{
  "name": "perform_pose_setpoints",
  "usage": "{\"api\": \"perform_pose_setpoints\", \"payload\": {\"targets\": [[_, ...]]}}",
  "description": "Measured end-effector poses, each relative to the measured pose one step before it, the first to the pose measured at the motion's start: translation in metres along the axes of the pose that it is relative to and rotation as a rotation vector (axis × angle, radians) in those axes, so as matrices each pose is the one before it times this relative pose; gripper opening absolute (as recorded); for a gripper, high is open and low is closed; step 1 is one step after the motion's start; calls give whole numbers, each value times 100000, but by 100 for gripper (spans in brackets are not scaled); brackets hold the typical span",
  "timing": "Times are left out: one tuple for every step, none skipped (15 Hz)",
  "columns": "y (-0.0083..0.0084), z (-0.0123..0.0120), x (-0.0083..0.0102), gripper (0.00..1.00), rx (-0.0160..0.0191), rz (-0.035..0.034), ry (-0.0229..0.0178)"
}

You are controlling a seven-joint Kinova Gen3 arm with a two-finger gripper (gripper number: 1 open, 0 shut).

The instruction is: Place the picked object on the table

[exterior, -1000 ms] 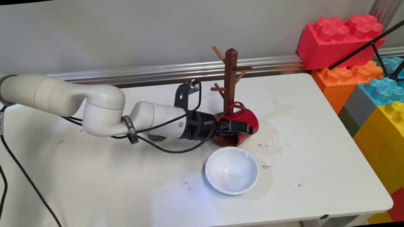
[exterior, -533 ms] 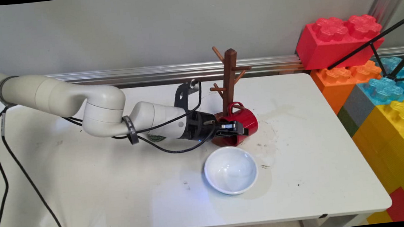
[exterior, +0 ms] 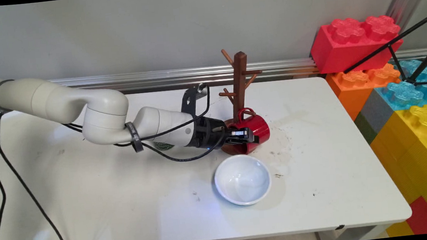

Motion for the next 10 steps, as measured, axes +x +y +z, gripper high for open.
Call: {"api": "perform_pose_setpoints", "payload": {"targets": [[32,-127,28,0,-172,-92,86],[42,-142,29,0,-271,-27,121],[67,-148,34,0,-379,103,105],[86,-159,43,0,-521,241,112],[66,-166,26,0,-462,198,142],[52,-89,25,0,-295,171,91],[74,-182,31,0,-495,285,193],[123,-210,18,0,-605,265,286],[181,-126,65,0,-828,460,151],[120,-147,88,0,-569,293,339]]}}
